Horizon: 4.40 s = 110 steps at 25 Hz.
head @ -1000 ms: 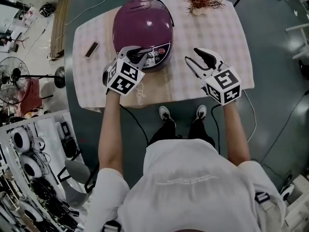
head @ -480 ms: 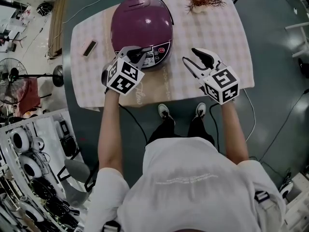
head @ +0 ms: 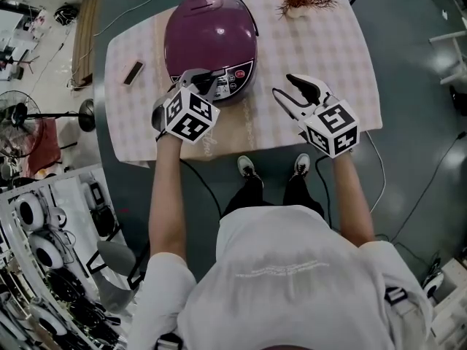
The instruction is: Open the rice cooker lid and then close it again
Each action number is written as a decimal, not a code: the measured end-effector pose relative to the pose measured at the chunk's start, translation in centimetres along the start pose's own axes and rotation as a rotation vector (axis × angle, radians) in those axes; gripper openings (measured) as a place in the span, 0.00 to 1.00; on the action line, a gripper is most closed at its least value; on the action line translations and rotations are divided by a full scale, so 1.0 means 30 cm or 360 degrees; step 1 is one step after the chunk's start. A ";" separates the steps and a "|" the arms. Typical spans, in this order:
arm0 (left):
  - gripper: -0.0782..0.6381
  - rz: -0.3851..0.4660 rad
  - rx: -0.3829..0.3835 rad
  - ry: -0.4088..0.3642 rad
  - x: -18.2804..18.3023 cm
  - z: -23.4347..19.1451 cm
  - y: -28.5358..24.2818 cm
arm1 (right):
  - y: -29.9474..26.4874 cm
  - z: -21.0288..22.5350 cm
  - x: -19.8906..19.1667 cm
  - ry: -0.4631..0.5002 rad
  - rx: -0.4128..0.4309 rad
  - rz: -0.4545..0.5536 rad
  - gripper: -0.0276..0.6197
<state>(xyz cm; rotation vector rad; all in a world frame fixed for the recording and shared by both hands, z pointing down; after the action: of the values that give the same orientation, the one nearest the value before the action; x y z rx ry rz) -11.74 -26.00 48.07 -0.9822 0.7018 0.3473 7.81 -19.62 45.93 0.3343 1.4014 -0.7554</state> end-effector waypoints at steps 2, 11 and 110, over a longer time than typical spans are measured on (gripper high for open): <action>0.18 0.0000 0.0025 -0.0011 0.000 0.004 -0.001 | 0.008 -0.002 -0.002 0.0001 0.0003 -0.0001 0.36; 0.17 -0.0029 0.0070 0.0025 0.000 0.005 -0.005 | 0.040 -0.001 -0.005 -0.0030 -0.0016 0.0011 0.36; 0.30 0.0859 0.0637 0.0740 -0.140 -0.205 0.541 | -0.299 0.063 0.703 0.0724 -0.0025 0.0144 0.36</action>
<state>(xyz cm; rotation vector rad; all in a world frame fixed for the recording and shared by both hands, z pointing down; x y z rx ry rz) -26.33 -22.54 38.37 -0.4756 1.4095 0.4289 3.17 -33.17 27.94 0.5793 1.8036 -0.6150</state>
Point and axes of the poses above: the fingertips, and each gripper's own axes: y backward along the fingers, z to its right, x out of its top, the point moved 5 cm from there along y, backward along the fingers, and after that the axes turned 13 degrees about z, right-handed, at the moved point
